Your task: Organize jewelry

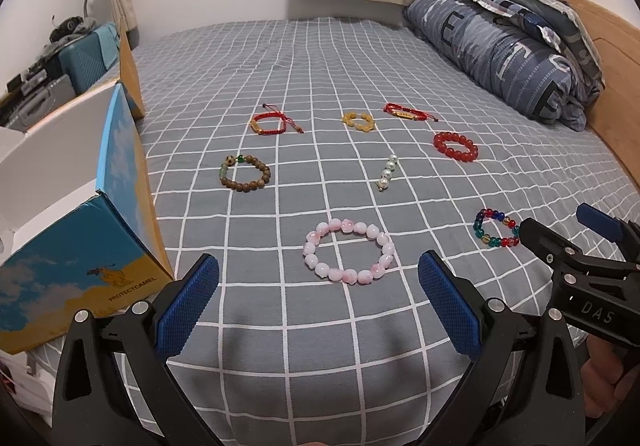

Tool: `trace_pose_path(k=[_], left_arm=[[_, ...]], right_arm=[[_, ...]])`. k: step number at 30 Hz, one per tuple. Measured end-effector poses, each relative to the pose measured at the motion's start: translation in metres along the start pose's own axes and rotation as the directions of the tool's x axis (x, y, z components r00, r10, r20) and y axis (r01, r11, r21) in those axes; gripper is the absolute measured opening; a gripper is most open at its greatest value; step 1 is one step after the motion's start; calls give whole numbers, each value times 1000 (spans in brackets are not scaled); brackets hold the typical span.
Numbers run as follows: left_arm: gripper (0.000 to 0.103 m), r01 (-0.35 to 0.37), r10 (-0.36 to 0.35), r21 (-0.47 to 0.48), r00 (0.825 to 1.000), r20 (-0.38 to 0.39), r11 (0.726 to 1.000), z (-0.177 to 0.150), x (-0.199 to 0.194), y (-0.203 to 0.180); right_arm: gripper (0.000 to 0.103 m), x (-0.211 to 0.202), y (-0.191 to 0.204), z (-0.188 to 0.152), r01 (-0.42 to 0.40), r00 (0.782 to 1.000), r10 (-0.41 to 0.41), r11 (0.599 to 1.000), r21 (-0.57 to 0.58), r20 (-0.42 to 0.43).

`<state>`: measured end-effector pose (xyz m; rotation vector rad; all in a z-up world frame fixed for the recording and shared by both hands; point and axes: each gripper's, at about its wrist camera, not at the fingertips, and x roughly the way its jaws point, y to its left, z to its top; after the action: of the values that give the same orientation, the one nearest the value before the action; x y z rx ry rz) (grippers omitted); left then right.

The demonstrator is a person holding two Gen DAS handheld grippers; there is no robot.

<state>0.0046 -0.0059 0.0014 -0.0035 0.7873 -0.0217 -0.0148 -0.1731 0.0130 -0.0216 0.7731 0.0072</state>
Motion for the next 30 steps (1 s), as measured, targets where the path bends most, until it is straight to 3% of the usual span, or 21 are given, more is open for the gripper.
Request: trace_pose_path(k=[30], left_arm=[[97, -4, 4, -4, 1000, 1, 1000, 2, -1, 3]], right_arm=[[96, 1, -6, -1, -1, 1000, 2, 1000, 10, -12]])
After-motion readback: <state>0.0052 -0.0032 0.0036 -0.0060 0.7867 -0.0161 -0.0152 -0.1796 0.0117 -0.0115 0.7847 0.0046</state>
